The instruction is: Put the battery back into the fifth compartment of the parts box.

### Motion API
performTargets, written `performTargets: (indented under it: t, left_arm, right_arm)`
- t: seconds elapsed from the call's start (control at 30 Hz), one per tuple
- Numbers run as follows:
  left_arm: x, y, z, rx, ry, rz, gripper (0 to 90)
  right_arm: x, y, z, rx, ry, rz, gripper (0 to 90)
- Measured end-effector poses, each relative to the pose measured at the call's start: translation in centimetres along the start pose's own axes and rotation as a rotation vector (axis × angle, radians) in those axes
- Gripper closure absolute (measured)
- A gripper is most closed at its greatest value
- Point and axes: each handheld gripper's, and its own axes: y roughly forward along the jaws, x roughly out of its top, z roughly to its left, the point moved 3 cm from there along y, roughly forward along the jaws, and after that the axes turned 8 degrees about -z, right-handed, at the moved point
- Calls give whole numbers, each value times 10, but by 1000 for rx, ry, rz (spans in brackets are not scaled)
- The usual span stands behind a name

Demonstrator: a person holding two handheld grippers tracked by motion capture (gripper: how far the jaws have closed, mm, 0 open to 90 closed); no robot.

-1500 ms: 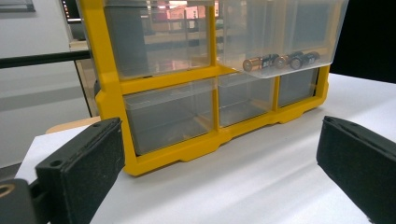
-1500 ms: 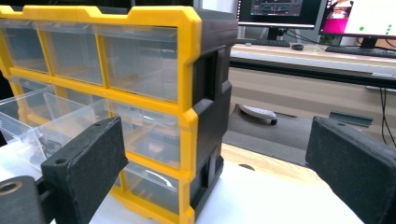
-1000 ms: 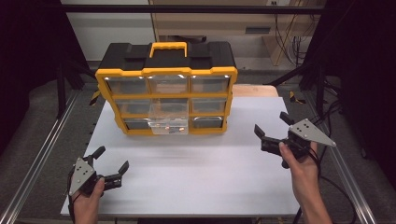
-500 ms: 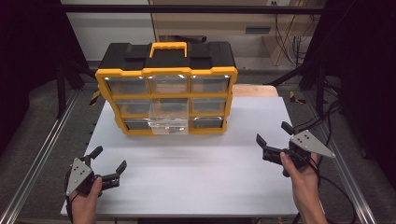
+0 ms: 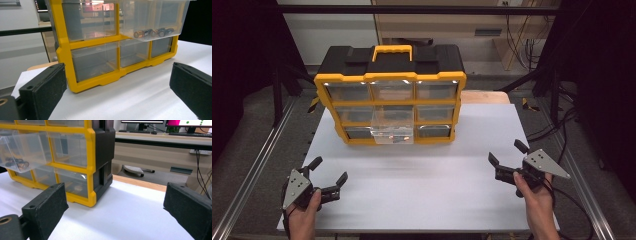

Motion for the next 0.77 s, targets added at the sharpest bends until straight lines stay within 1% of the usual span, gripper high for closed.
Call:
performTargets:
  t: [0.23, 0.5, 0.57, 0.67, 0.73, 0.77]
  left_arm:
    - [-1, 1, 0, -5, -9, 0, 9]
    - [-2, 1, 1, 7, -22, -8, 8]
    - [-2, 1, 1, 8, -25, -6, 8]
    - [-3, 3, 1, 3, -27, 4, 8]
    - [-5, 5, 0, 1, -35, 19, 8]
    - [-5, 6, 0, 0, -38, 25, 9]
  right_arm:
    - [-12, -2, 0, 10, 6, 3, 55]
    - [-29, 0, 4, 26, 20, 10, 56]
    - [-34, 1, 5, 29, 30, 2, 56]
    - [-44, 1, 6, 22, 67, -13, 52]
    - [-50, 1, 6, 14, 79, -10, 53]
    - [-52, 1, 7, 11, 76, -2, 52]
